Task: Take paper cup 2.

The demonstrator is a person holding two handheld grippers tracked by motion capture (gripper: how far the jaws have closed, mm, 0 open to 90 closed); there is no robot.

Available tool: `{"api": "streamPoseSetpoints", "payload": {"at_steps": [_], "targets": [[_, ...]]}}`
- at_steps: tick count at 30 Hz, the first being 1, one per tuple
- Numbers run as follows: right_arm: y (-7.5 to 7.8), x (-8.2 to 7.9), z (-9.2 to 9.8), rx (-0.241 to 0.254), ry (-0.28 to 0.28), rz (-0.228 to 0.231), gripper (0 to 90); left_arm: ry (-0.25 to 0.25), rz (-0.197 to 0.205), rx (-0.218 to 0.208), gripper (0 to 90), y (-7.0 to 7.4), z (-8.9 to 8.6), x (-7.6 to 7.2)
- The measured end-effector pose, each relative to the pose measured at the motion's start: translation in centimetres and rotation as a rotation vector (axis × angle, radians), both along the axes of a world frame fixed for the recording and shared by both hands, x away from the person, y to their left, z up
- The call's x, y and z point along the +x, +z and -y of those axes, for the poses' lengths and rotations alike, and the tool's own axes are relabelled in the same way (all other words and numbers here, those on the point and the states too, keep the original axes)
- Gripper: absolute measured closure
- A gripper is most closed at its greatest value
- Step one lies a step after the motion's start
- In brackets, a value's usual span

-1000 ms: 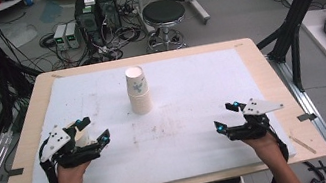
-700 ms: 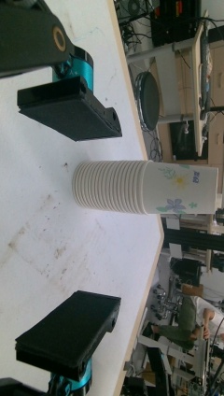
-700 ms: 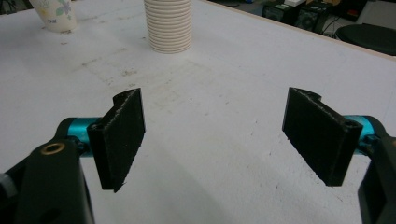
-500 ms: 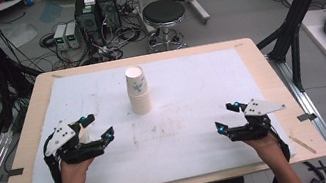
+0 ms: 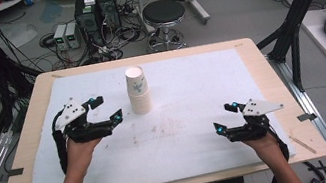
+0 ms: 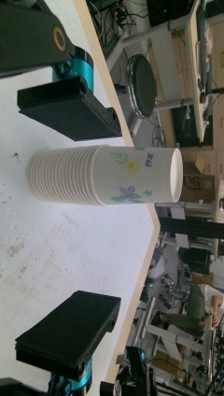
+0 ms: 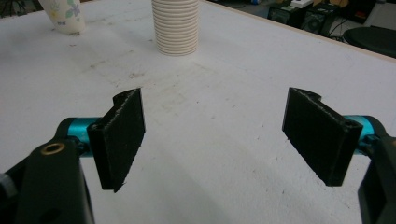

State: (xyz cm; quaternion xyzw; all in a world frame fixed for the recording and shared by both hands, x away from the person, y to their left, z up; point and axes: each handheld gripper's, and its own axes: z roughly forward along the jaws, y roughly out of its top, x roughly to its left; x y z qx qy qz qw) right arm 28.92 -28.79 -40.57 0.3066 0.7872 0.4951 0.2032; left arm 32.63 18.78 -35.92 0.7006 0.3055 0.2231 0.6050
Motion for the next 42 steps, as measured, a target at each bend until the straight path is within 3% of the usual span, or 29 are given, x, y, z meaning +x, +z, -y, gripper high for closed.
{"api": "streamPoseSetpoints", "payload": {"at_steps": [18,27,30,36,42], "targets": [[0.1,0.0,0.0,0.006,0.006,-0.006,21.7,-0.004,-0.092,0.066,16.0,3.2,3.0,5.9],[0.1,0.0,0.0,0.012,0.009,-0.010,21.7,0.002,-0.126,0.108,16.0,3.1,4.8,8.5],[0.0,0.1,0.0,0.007,0.010,-0.005,21.7,0.005,-0.133,0.104,16.0,3.1,5.4,9.4],[0.0,0.1,0.2,0.011,0.007,-0.014,21.7,0.018,-0.178,0.130,16.0,3.0,6.5,11.0],[0.0,0.1,0.4,0.016,0.005,-0.013,21.7,0.017,-0.200,0.154,18.3,2.0,7.0,12.0]]}}
